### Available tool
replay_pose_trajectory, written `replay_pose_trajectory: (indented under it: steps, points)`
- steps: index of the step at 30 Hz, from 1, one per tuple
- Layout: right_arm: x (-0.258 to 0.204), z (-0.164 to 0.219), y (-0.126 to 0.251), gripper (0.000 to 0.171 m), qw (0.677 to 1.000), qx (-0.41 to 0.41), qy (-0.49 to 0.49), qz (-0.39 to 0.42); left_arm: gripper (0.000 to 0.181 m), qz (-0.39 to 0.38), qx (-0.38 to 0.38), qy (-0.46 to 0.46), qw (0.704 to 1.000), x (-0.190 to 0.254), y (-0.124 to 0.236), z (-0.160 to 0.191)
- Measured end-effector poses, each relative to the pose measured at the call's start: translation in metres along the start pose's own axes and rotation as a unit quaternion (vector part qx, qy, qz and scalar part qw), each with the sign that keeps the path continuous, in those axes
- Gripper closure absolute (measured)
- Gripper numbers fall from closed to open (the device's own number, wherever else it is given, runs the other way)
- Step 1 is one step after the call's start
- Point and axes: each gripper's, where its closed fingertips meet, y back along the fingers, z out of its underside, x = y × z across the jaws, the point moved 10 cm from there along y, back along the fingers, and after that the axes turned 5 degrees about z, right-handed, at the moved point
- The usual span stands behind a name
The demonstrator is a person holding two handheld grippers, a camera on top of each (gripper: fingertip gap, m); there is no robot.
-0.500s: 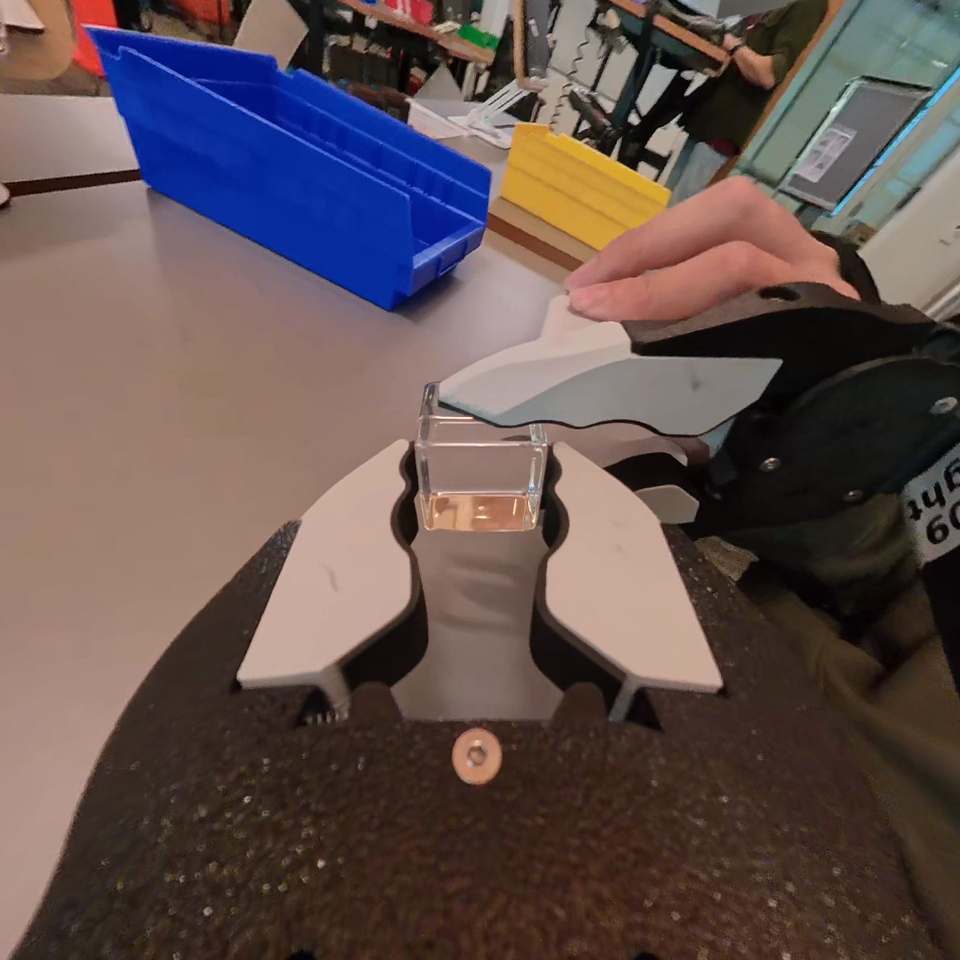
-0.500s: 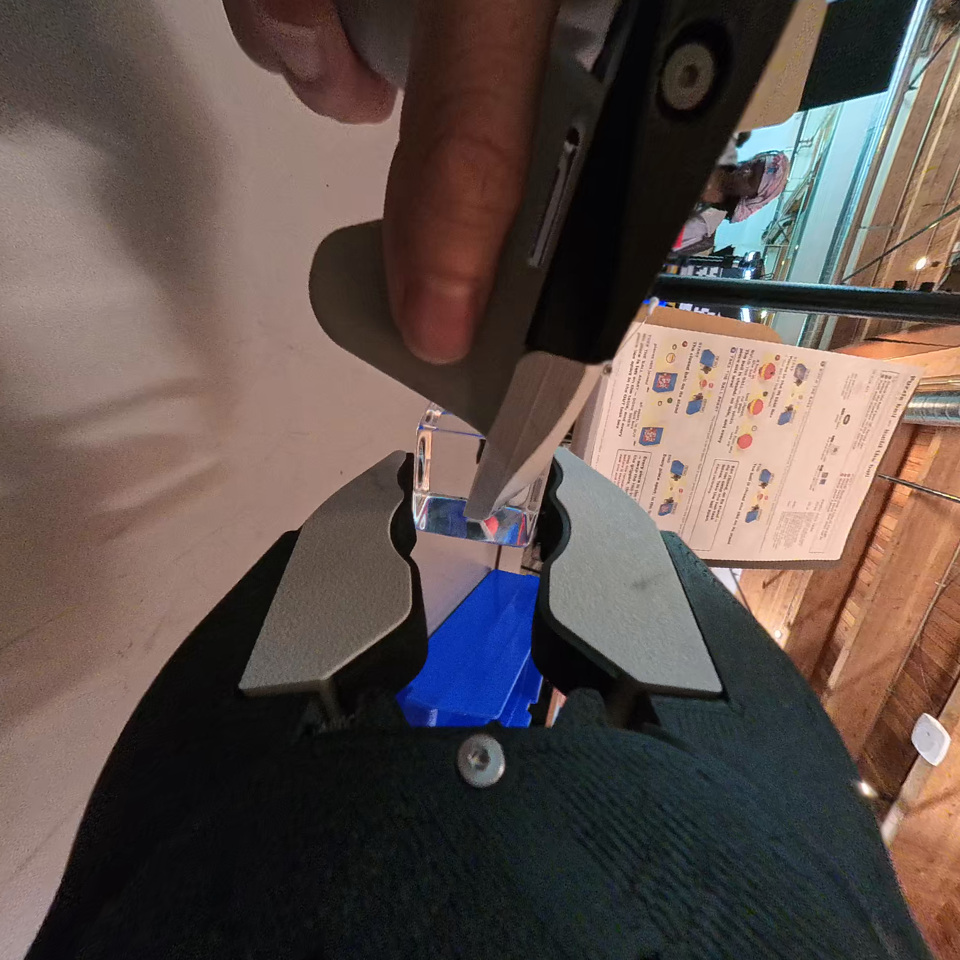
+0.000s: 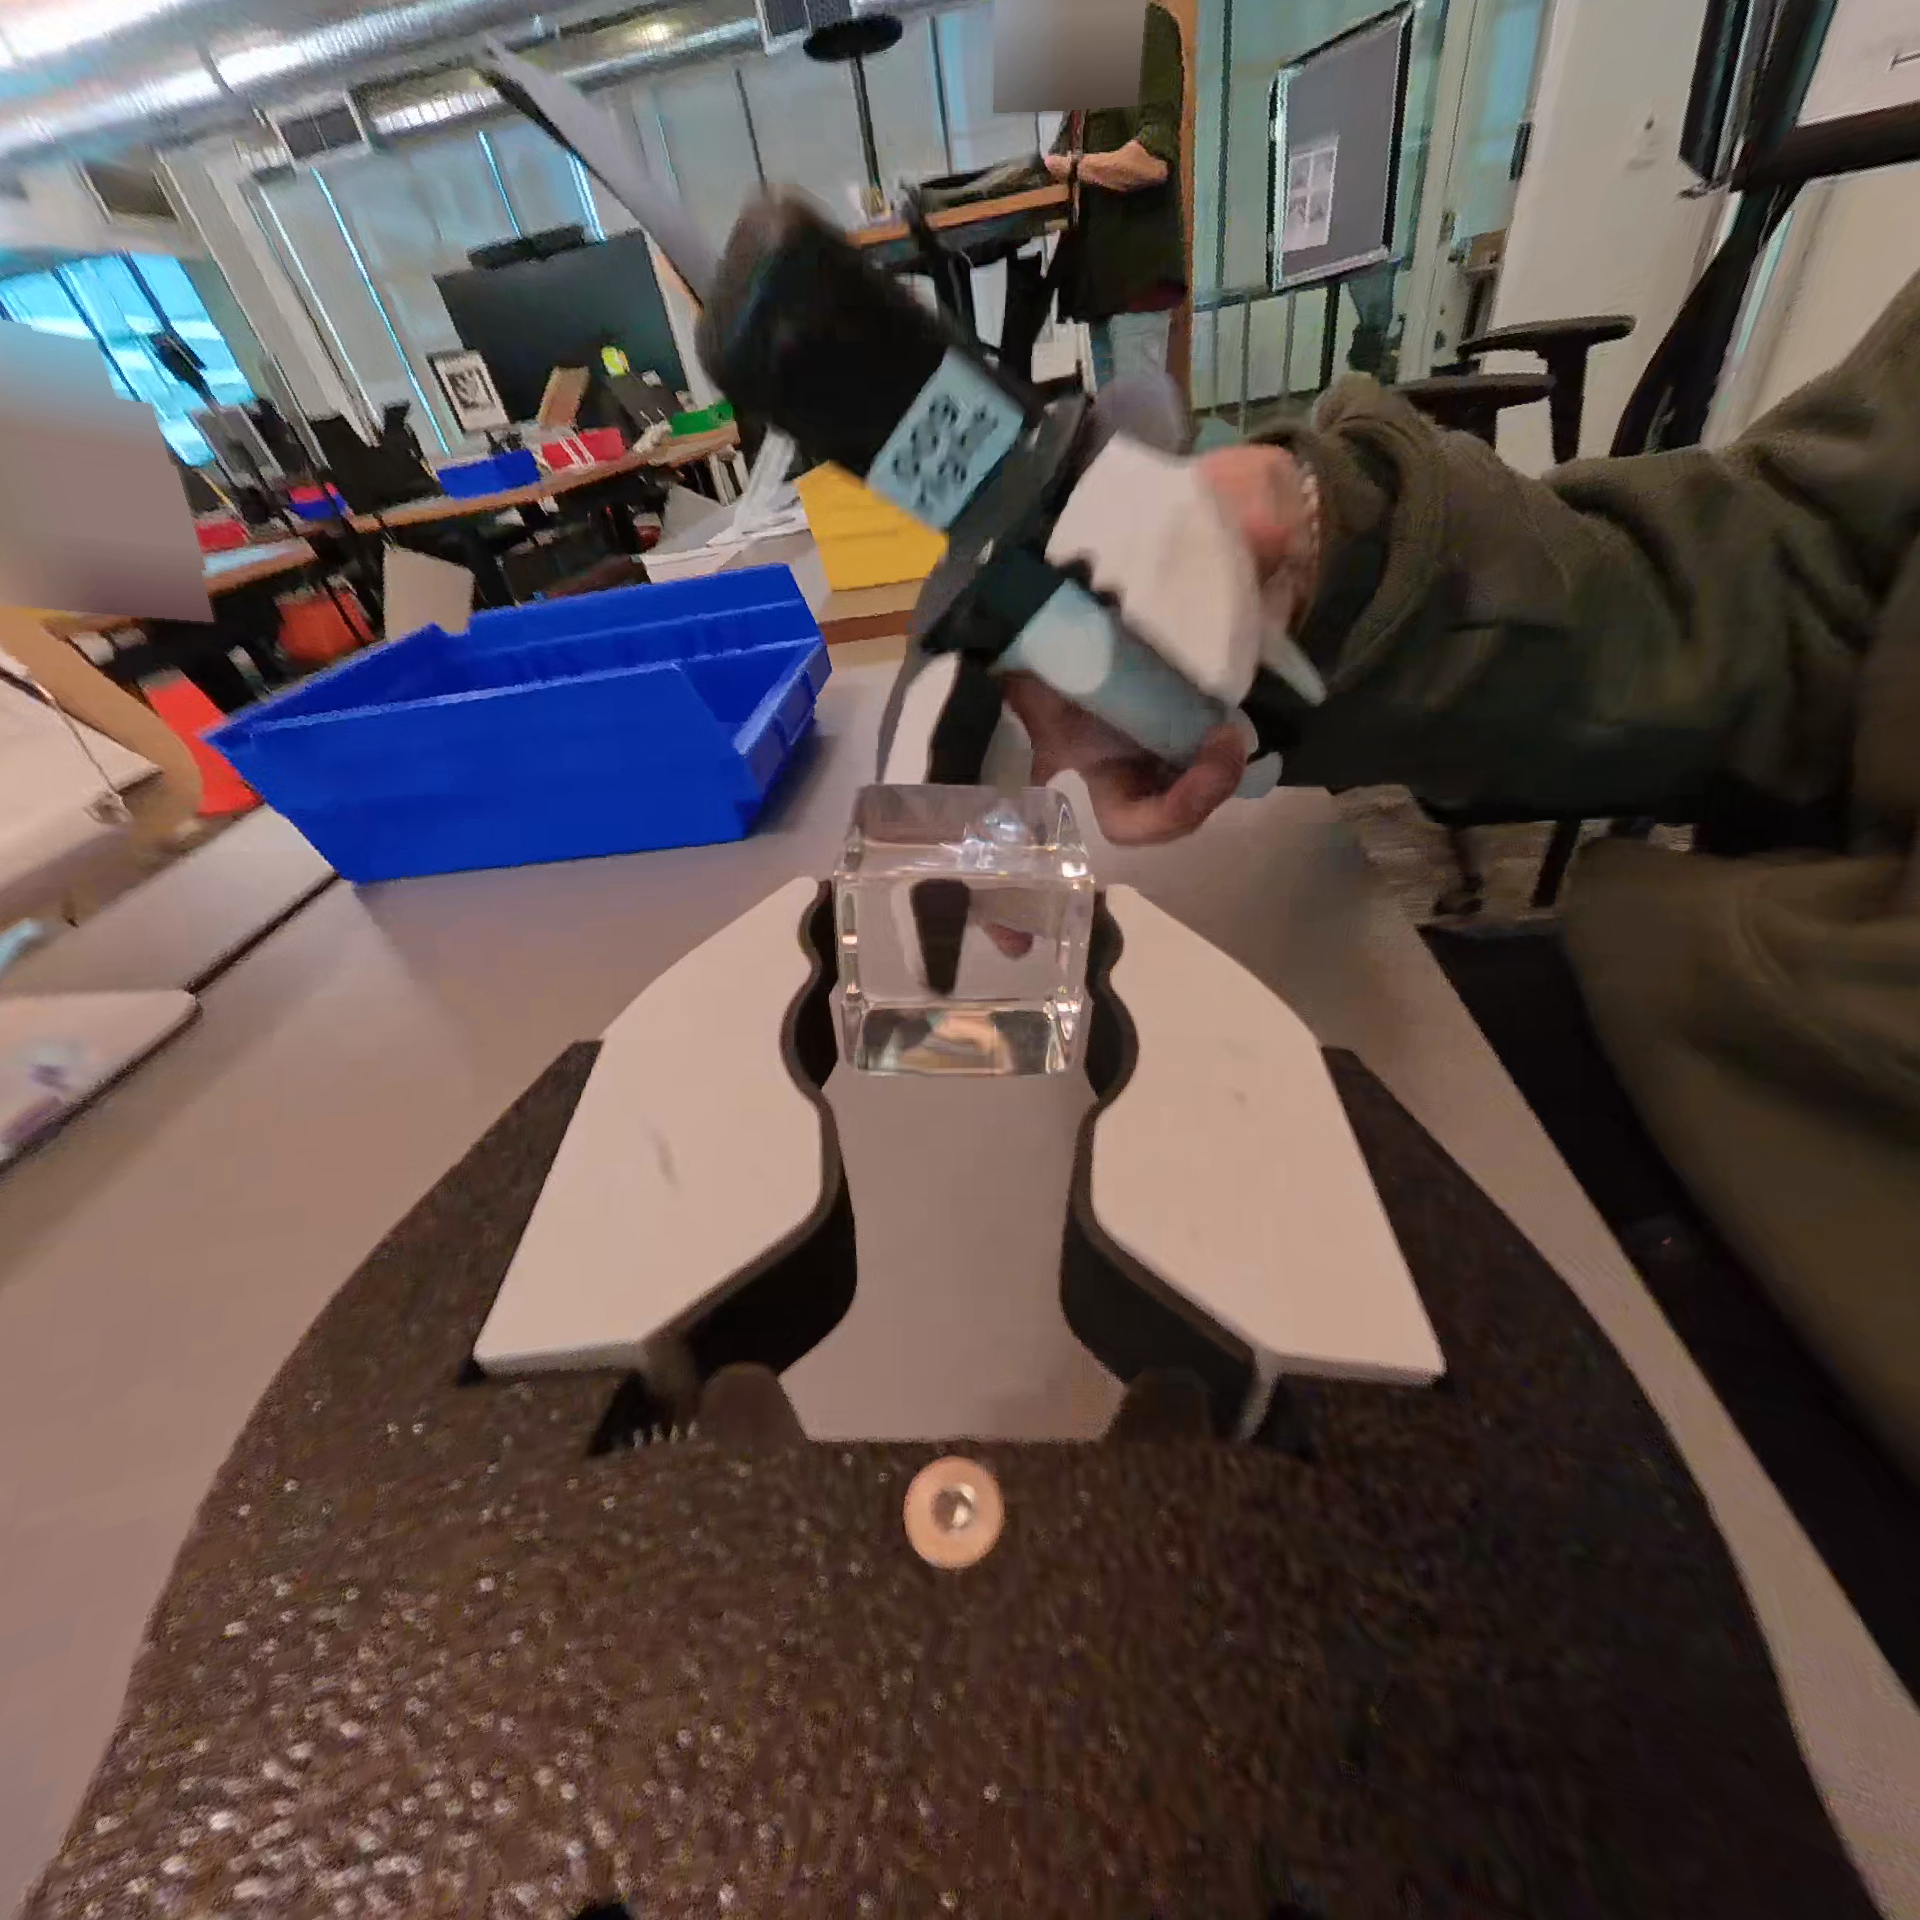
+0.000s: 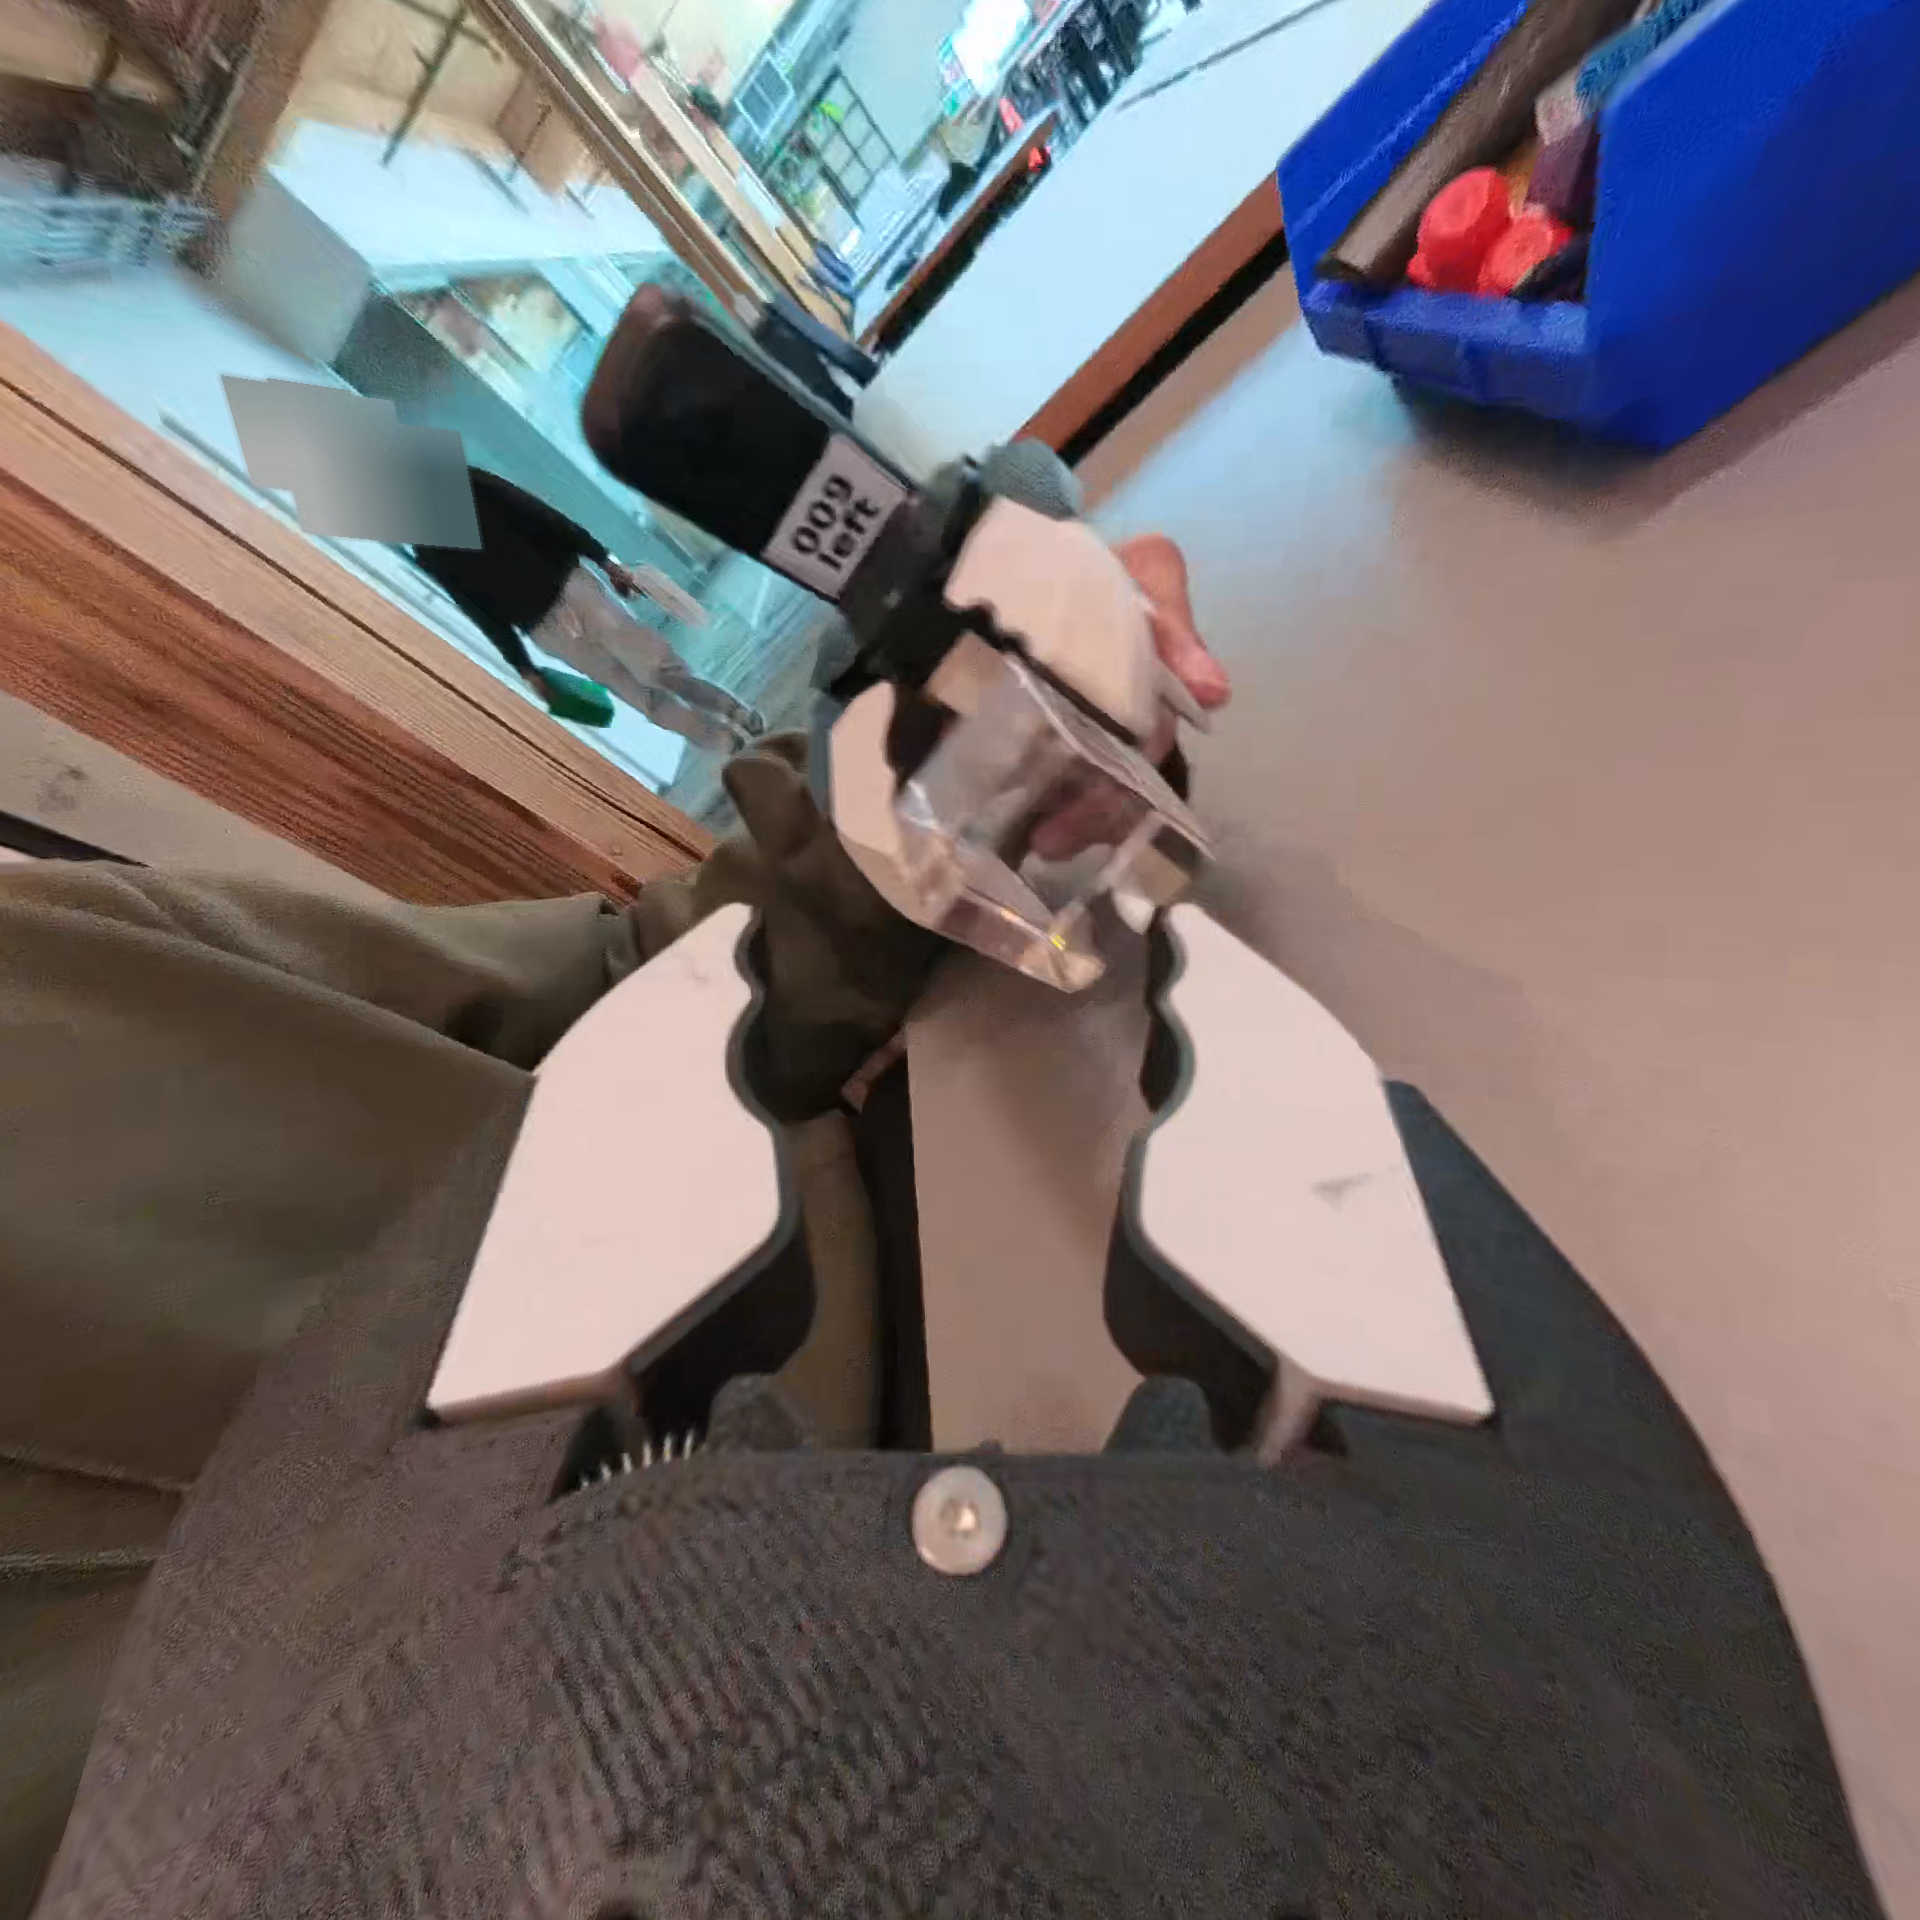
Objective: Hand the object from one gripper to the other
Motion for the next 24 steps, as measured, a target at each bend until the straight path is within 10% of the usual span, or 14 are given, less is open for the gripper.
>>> replay_pose_trajectory:
  steps: [3,10,24]
  points:
    - [0.017,0.009,-0.008,0.087,0.999,0.002,-0.043,0.009,0.136,-0.004,0.02,-0.034,0.999,0.002,0.002,-0.004]
    - [0.012,0.016,-0.032,0.121,0.993,0.014,-0.074,-0.086,0.136,0.003,0.0,-0.087,0.996,0.009,-0.003,-0.003]
    - [0.02,0.015,-0.035,0.126,0.961,0.109,-0.183,-0.176,0.136,-0.03,-0.027,-0.149,0.988,0.013,0.0,-0.015]
